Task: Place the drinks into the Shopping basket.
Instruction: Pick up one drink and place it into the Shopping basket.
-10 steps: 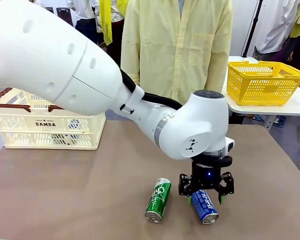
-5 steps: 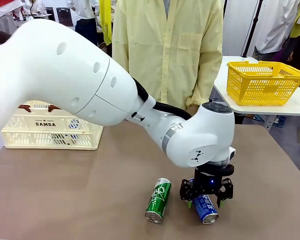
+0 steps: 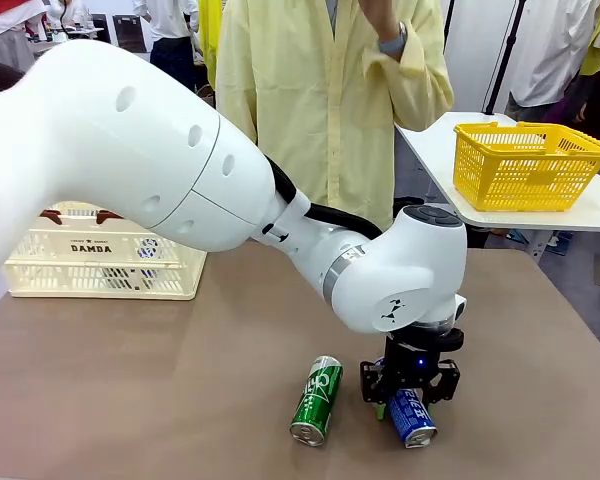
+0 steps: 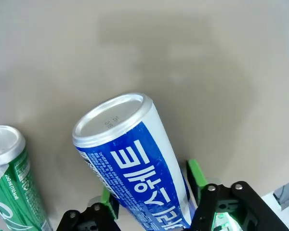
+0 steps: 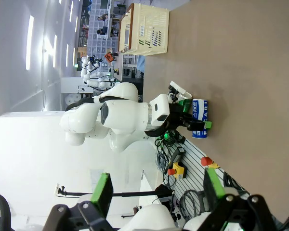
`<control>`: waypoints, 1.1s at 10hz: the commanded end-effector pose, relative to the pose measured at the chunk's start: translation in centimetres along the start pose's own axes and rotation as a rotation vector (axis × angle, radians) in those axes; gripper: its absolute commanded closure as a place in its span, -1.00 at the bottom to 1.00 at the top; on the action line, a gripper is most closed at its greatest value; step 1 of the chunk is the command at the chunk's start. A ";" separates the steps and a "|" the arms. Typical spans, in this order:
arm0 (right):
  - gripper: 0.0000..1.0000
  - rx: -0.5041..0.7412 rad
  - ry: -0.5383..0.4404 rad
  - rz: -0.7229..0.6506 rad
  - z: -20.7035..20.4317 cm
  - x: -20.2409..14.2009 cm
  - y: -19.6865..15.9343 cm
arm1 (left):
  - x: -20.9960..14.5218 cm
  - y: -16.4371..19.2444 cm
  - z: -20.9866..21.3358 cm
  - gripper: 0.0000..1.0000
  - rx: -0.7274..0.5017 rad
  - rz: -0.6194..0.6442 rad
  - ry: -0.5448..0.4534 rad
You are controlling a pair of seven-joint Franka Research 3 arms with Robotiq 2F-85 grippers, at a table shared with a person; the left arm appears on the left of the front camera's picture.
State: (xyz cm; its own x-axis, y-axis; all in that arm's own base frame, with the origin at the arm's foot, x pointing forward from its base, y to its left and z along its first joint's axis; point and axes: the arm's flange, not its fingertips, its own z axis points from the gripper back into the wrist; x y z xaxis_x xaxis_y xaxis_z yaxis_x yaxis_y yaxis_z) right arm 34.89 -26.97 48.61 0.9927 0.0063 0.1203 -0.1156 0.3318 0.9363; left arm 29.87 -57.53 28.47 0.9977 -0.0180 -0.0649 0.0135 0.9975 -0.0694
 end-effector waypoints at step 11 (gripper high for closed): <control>-1.00 -0.012 0.013 -0.010 0.0 -0.2 0.3 | -4.0 5.7 15.4 1.00 -0.115 -0.166 -0.100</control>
State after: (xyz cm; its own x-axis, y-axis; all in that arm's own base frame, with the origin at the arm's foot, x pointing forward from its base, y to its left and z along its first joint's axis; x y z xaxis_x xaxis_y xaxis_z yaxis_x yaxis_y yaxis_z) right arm 34.90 -26.97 48.59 0.9928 0.0063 0.1199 -0.1152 0.3316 0.9364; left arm 29.12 -54.81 39.16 0.9944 -0.0894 0.0558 0.0974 0.9819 -0.1628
